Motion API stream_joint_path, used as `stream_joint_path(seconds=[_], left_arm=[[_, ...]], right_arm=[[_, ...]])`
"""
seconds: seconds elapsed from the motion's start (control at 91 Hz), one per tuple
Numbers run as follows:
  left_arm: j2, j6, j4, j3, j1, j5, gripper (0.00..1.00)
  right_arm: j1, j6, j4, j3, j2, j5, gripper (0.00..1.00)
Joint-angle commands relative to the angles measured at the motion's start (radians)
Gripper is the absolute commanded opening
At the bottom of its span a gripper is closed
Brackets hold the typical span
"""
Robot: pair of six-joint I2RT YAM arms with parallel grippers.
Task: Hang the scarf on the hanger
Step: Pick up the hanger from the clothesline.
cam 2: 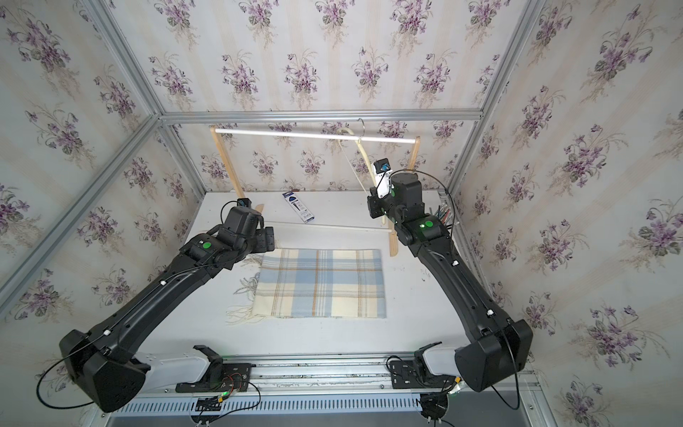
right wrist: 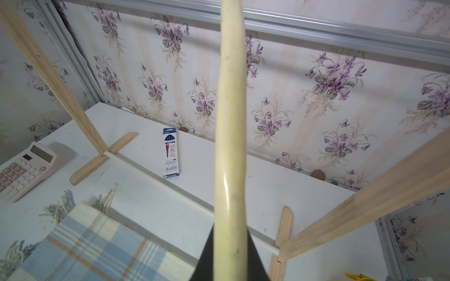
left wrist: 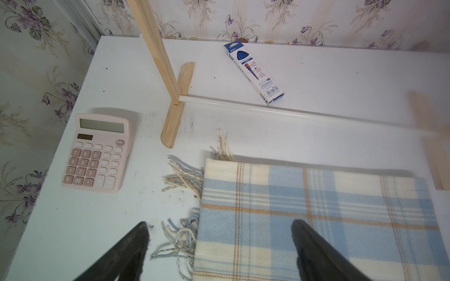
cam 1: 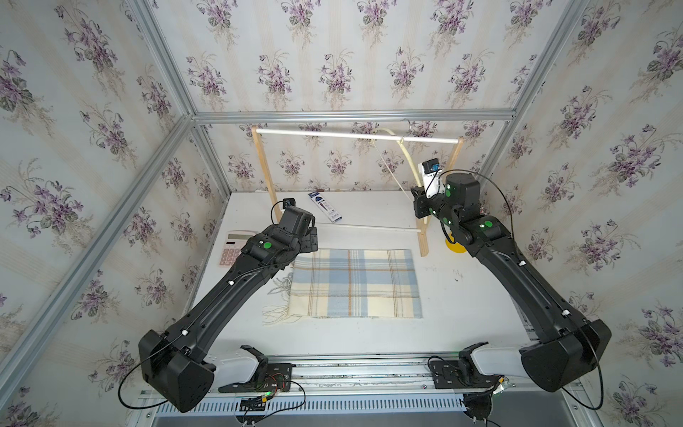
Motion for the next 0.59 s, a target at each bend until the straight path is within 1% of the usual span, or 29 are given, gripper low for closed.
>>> stream_joint_path(seconds=[0.0, 0.121, 0.22, 0.352, 0.506, 0.527, 0.582], left_arm=[[0.001, 0.02, 0.006, 0.027, -0.006, -0.016, 0.93], [-0.002, 0.028, -0.01, 0.088, -0.029, -0.011, 0.93], [-0.005, 0.036, -0.018, 0.141, -0.07, -0.002, 0.93], [0.003, 0.037, -0.035, 0.198, -0.131, 0.004, 0.93], [0.027, 0.004, -0.05, 0.223, -0.184, 0.038, 0.93], [0.033, -0.003, -0.056, 0.227, -0.189, 0.052, 0.93], [0.049, -0.021, -0.065, 0.237, -0.197, 0.1, 0.92]], right_arm=[[0.002, 0.041, 0.099, -0.031, -0.032, 0.008, 0.0], [0.01, 0.079, 0.136, -0.131, -0.092, -0.006, 0.0], [0.036, 0.081, 0.164, -0.203, -0.123, 0.003, 0.0], [0.071, 0.068, 0.159, -0.21, -0.106, 0.027, 0.0], [0.148, 0.066, 0.178, -0.235, -0.092, 0.08, 0.0], [0.184, 0.066, 0.184, -0.243, -0.089, 0.094, 0.0], [0.235, 0.066, 0.201, -0.259, -0.078, 0.155, 0.0]])
